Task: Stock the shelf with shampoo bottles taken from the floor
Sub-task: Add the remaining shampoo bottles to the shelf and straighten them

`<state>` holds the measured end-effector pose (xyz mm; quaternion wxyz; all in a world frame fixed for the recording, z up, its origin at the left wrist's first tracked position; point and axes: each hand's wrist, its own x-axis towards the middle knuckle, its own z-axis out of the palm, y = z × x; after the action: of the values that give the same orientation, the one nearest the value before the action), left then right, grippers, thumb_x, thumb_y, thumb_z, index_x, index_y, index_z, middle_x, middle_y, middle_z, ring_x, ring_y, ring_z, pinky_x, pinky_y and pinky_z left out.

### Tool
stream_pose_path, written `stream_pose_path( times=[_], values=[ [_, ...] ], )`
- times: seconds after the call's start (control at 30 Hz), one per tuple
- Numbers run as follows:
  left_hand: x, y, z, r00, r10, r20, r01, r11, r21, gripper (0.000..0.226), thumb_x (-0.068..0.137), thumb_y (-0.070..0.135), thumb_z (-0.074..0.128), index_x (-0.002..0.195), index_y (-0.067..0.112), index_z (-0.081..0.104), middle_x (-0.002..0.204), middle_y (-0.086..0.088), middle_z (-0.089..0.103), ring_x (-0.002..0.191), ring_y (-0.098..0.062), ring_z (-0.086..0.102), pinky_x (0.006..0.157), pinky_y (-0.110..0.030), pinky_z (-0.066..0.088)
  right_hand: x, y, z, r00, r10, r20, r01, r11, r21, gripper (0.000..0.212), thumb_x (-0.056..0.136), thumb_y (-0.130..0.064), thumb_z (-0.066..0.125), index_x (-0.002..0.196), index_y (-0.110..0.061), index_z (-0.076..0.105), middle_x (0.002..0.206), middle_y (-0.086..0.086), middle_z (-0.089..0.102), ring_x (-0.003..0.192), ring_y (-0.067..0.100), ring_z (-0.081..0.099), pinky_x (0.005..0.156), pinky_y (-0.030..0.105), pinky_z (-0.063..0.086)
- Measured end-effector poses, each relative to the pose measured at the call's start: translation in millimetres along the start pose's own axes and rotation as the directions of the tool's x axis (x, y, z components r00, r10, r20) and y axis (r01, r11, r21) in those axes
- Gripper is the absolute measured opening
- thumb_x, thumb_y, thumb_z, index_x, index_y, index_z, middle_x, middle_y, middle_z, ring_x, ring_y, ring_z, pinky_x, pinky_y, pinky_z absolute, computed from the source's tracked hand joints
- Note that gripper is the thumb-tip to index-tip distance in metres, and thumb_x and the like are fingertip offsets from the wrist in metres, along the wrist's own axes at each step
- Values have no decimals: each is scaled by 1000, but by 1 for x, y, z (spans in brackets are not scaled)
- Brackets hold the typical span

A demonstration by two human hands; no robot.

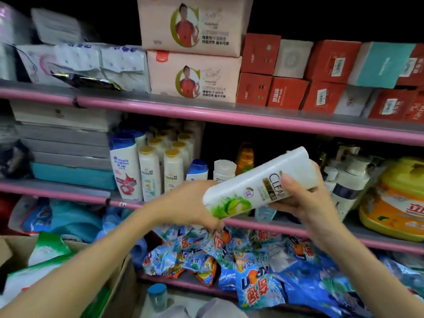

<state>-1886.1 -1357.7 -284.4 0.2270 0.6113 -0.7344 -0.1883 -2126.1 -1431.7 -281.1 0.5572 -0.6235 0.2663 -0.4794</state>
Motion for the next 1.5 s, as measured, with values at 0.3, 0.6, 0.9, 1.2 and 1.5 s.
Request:
stream_pose_path(
  times=[0.3,0.6,0.9,1.2,1.5],
  values=[
    [14,-16,-35,970,-100,-220,5,919,-394,63,57,53,81,112,35,58,97,12,67,82,-5,66,63,-18,52,-5,7,-18,975,223,3,-217,946,239,53,73,-31,73,119,-9,58,111,12,71,100,27,69,70,29,59],
    [27,-31,27,897,90,-433,163,842,515,66,96,54,27,152,20,13,159,5,13,146,-11,9,114,-28,1,15,6,9,925,229,-303,-46,859,509,44,85,-20,67,121,0,53,111,12,71,100,25,69,72,30,59],
    [47,-39,31,941,121,-315,112,768,630,60,98,53,27,150,23,24,156,7,25,145,-11,15,114,-34,8,57,-2,35,899,-50,-435,56,998,1,35,81,-27,73,109,-10,61,103,6,70,88,15,72,67,26,59],
    [53,-46,33,931,165,-326,63,807,588,64,97,52,29,152,26,10,159,8,11,146,-12,7,116,-37,3,75,19,60,875,-324,-361,95,844,-527,31,75,-43,72,98,-31,55,84,-16,62,84,10,63,78,35,54],
    [55,-46,36,907,180,-380,65,833,549,59,94,45,41,148,26,26,154,9,30,141,-14,22,110,-37,15,118,25,78,946,-322,25,183,472,-862,44,80,-43,68,103,-9,51,87,6,63,86,29,61,71,35,46]
  ],
)
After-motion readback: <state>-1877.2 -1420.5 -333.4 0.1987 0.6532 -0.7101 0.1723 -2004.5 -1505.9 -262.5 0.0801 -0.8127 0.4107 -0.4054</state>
